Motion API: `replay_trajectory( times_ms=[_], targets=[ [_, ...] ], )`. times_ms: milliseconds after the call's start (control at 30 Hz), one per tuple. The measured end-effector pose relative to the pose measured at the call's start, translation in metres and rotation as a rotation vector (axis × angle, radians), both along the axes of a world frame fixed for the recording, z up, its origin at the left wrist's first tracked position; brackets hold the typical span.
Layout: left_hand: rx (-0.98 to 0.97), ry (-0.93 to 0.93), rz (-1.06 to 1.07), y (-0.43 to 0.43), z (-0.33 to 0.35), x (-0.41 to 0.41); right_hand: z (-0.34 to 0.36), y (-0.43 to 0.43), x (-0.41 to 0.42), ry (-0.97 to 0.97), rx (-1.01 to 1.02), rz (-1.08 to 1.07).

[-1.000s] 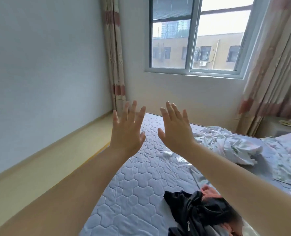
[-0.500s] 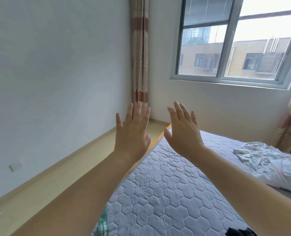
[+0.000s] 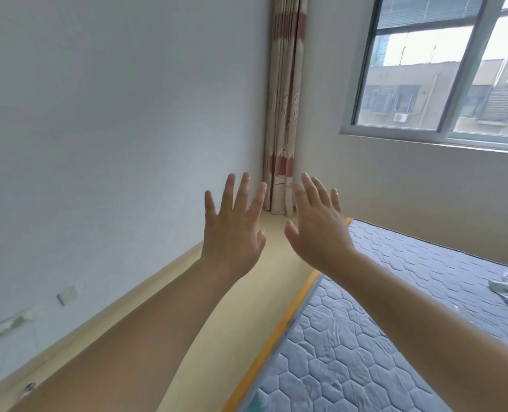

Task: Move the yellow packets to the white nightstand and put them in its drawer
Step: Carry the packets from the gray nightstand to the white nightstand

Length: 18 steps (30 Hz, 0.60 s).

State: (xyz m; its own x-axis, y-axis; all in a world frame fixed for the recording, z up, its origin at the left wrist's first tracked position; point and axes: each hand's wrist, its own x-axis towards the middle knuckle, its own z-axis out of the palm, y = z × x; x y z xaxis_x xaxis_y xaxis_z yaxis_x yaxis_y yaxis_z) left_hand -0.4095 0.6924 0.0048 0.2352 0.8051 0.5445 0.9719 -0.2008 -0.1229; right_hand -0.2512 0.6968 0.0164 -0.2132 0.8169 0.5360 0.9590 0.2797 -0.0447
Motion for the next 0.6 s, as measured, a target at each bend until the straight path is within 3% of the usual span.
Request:
replay_trajectory(
  times_ms=[167,600],
  targets=[
    [0.095,0.044,-0.064,0.108,-0.010,-0.068,-0.010,0.100,-0.067,0.052,0.017,-0.021],
    [0.023,0.121,-0.155,0.389,0.010,-0.195,-0.008,0.359,-0.196,0.109,-0.034,-0.151]
  ],
)
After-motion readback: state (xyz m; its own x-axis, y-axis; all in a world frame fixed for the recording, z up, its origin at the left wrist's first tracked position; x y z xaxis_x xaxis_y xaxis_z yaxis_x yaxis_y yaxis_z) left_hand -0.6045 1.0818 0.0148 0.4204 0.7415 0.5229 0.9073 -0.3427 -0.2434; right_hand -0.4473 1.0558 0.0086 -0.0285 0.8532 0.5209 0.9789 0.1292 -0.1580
